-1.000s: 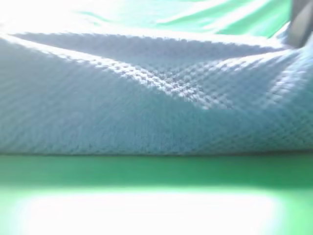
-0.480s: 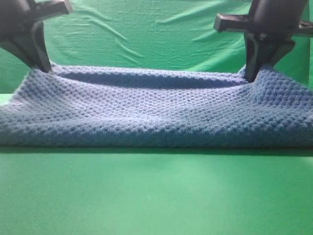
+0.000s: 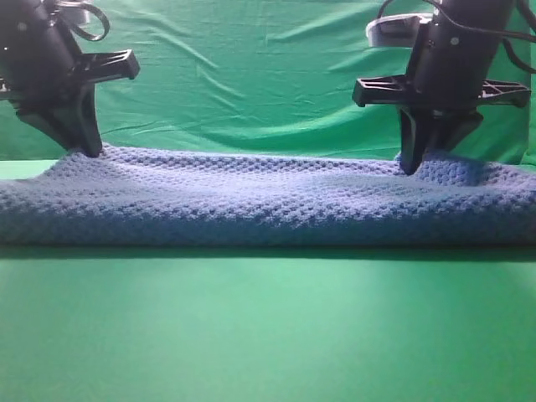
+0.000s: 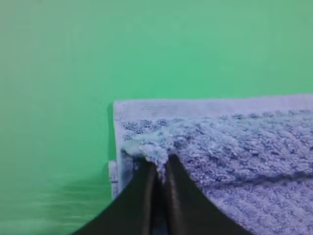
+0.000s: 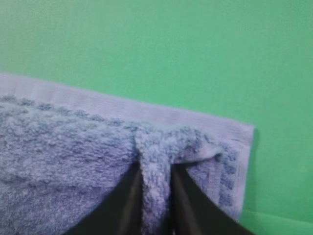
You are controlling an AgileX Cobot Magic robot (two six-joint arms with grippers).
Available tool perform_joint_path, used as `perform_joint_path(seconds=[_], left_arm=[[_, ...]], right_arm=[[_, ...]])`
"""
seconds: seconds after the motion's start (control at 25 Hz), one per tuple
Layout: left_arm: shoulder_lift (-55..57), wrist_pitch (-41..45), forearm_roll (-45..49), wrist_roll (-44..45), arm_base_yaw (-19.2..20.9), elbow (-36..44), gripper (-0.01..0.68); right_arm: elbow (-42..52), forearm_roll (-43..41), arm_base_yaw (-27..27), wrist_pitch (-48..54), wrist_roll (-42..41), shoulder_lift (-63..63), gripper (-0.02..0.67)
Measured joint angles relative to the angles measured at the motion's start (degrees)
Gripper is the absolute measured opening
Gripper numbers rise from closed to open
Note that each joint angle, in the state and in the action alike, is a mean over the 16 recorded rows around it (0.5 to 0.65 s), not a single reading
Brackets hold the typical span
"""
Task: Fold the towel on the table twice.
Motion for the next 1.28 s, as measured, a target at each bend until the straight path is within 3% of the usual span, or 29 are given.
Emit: perform_joint_path(seconds=[0.24, 0.36, 0.44, 0.56, 0.96, 1.12, 1.28], left_arm=[[-1.1, 2.6, 1.2, 0.0, 0.2, -1.9, 0.381], [-2.9, 5.9, 1.7, 0.1, 0.3, -3.9, 0.456], [-4.5, 8.9, 1.9, 0.1, 0.3, -5.5, 0.47], [-7.5, 14.2, 2.0, 0.1, 0.3, -8.4, 0.422], [-22.7, 28.7, 0.2, 3.2, 0.3, -15.1, 0.061], [-31.6, 31.4, -2.3, 6.4, 0.3, -14.1, 0.006], [-41.9, 32.4, -5.1, 9.9, 0.3, -10.4, 0.0]], right_arm=[[-3.7, -0.7, -0.3, 4.4, -0.1, -1.2, 0.421], [-5.9, -1.0, -0.4, 8.1, -0.1, -3.7, 0.493], [-7.2, -1.0, -0.5, 10.9, -0.1, -5.9, 0.504], [-9.0, -1.0, -0.5, 15.1, -0.2, -10.3, 0.451], [-10.8, -0.1, -0.5, 24.6, -1.6, -28.9, 0.083], [-9.6, 1.5, -0.5, 26.1, -3.6, -36.8, 0.013], [-6.2, 3.6, -0.5, 26.1, -6.5, -44.9, 0.0]])
